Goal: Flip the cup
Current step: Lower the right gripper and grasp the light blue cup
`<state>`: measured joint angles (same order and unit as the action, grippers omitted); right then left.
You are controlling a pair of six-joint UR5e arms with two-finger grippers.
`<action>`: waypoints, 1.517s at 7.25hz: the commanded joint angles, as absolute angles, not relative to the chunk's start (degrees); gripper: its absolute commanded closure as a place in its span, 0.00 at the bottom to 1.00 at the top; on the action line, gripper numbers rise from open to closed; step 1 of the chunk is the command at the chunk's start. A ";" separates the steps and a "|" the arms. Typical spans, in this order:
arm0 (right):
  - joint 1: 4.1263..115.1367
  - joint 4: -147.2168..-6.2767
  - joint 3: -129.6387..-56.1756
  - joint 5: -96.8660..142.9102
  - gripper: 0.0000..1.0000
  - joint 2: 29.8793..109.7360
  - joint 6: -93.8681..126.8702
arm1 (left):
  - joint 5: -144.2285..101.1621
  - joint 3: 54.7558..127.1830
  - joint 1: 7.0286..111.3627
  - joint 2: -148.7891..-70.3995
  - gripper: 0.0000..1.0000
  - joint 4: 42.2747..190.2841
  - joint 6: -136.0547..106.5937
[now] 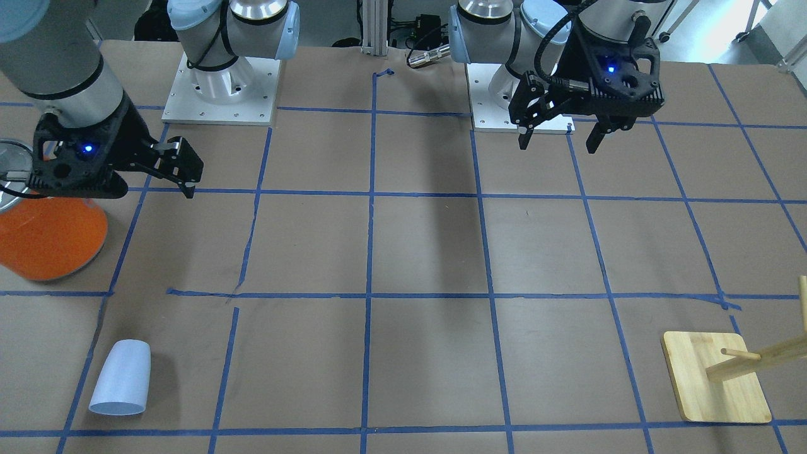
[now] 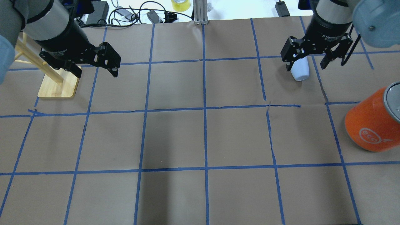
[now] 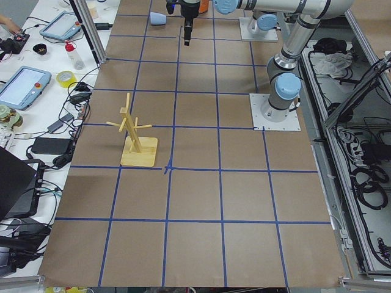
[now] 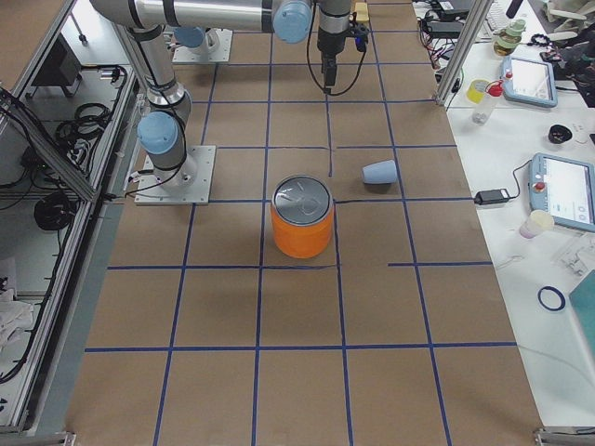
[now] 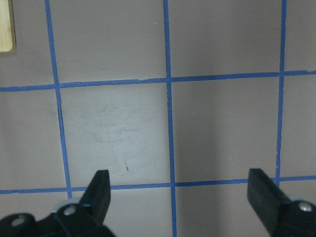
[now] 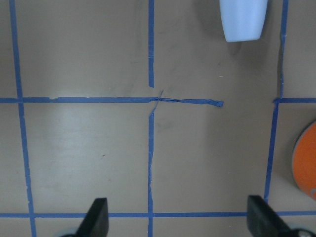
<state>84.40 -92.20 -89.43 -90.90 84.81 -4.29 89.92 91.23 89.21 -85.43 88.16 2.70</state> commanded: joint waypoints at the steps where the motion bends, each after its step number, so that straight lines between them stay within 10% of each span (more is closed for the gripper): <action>1: 79.29 -102.84 -89.73 -91.31 0.00 77.82 -5.09 | 89.91 91.23 89.21 -85.43 0.00 88.15 2.72; 11: 78.93 -139.46 -92.73 -93.52 0.00 54.95 -8.09 | 90.00 90.53 89.12 -85.25 0.00 87.89 2.64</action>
